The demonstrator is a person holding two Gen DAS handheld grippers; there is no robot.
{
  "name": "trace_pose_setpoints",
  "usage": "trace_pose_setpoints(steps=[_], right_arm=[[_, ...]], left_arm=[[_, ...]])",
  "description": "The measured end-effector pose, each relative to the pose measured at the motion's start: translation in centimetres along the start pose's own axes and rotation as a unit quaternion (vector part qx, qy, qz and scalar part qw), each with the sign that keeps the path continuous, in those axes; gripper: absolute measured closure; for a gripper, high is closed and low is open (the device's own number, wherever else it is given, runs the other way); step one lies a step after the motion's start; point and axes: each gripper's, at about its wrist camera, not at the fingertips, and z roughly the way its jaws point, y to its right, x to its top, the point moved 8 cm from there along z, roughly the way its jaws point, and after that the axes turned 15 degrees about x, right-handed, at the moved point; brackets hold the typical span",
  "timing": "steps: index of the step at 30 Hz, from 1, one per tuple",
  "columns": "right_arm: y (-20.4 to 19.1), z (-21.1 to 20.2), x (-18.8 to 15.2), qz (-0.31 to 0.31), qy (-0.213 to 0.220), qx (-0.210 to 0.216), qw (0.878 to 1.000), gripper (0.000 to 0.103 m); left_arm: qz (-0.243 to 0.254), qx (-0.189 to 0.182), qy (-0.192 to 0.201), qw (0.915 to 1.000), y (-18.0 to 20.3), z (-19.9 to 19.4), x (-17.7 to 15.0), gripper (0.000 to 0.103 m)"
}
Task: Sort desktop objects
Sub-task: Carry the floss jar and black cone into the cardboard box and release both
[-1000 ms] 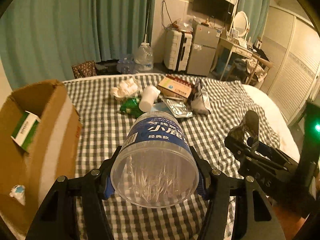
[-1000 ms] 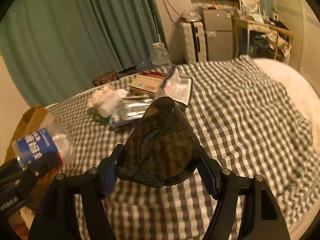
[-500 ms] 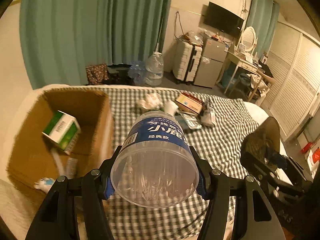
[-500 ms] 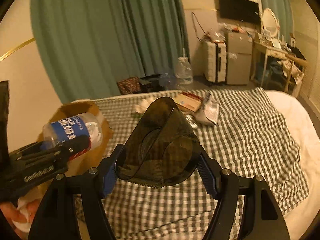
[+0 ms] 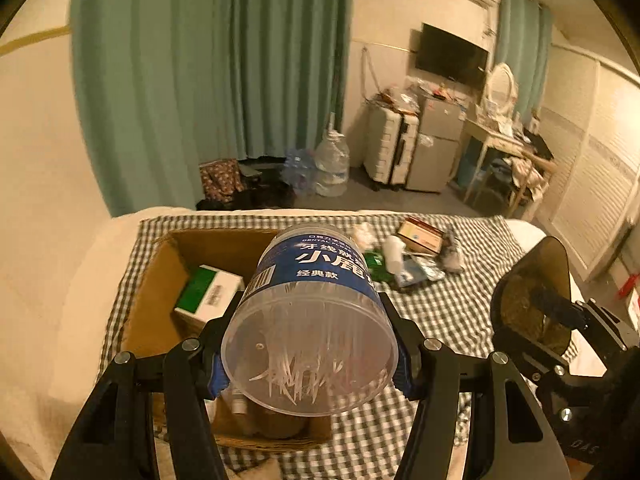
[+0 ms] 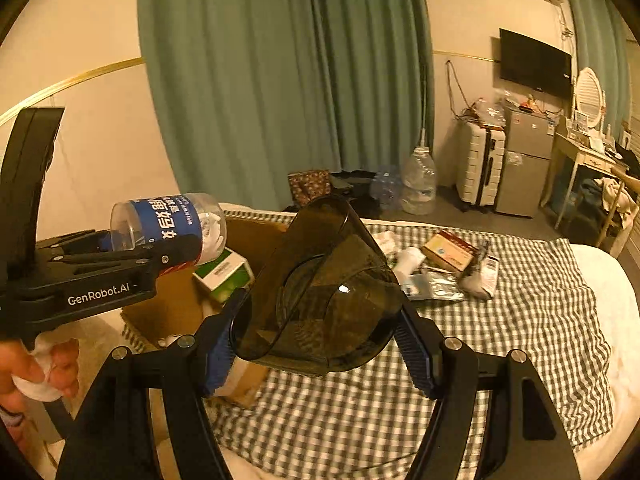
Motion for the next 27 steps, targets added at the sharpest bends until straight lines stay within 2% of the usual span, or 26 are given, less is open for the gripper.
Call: trace_pose_setpoints(steps=[3, 15, 19, 20, 21, 23, 25, 27], right_arm=[[-1.3, 1.4, -0.2, -0.007, -0.014, 0.006, 1.0, 0.033], [-4.8, 7.3, -1.4, -0.019, -0.065, 0.007, 0.998, 0.033], [-5.7, 9.0, -1.5, -0.019, -0.072, 0.009, 0.997, 0.033], [-5.9, 9.2, -1.6, -0.018, -0.073, 0.011, 0.997, 0.033], [-6.0, 9.6, -1.6, -0.017, -0.076, 0.012, 0.997, 0.033], [-6.2, 10.2, -1.8, -0.018, -0.079, 0.011, 0.997, 0.033], [-6.6, 10.8, -1.8, -0.019, -0.083, 0.012, 0.996, 0.033], [-7.0, 11.1, -1.9, -0.019, -0.084, 0.015, 0.996, 0.033]], left_arm=[[-0.011, 0.011, -0.001, 0.9999, -1.9, 1.2, -1.1, 0.04], [-0.075, 0.006, -0.047, 0.996, -7.7, 6.1, -4.4, 0.04], [-0.08, 0.003, -0.034, 0.9962, -8.3, 6.1, -4.1, 0.04], [-0.075, 0.005, -0.03, 0.9967, -8.4, 6.1, -4.1, 0.039], [-0.068, 0.012, -0.03, 0.9972, -8.5, 6.3, -4.1, 0.031], [-0.061, 0.058, -0.031, 0.9959, -9.4, 6.8, -4.2, 0.01], [-0.069, 0.085, -0.024, 0.9937, -10.6, 6.9, -4.3, 0.01], [-0.08, 0.084, -0.027, 0.9929, -11.4, 7.1, -4.3, 0.01]])
